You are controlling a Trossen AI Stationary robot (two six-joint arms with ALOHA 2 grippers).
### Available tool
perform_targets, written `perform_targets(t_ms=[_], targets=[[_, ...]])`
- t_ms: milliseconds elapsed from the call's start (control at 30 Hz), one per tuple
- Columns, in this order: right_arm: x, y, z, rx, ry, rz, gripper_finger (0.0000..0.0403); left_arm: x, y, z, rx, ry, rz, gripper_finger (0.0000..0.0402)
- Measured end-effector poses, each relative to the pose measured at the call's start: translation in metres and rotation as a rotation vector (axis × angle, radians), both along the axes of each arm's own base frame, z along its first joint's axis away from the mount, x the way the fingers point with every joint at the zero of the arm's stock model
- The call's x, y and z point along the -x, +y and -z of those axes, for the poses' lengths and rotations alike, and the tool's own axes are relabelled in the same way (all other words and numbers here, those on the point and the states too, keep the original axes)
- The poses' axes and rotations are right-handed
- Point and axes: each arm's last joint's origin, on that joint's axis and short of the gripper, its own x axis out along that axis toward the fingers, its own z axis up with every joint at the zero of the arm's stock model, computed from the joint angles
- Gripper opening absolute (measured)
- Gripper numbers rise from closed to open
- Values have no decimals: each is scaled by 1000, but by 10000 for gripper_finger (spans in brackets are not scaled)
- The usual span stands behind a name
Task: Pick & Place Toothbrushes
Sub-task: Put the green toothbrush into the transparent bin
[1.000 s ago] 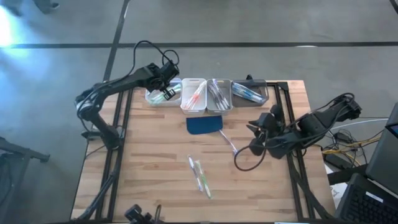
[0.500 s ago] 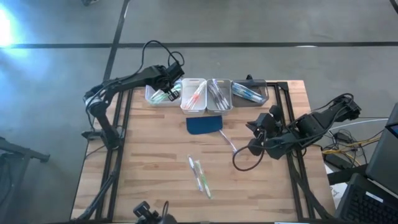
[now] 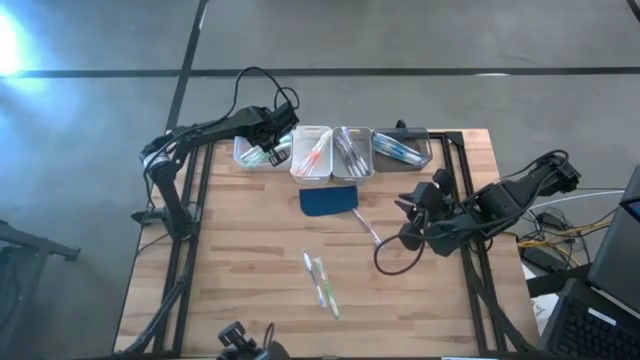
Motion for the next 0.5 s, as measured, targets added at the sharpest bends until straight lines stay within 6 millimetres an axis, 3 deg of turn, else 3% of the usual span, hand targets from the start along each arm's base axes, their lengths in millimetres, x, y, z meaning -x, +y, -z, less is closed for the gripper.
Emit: perform_targets(t_ms=[500], targets=[[0, 0, 0, 4, 0, 2, 117, -7, 7, 6, 35, 80, 69, 25]])
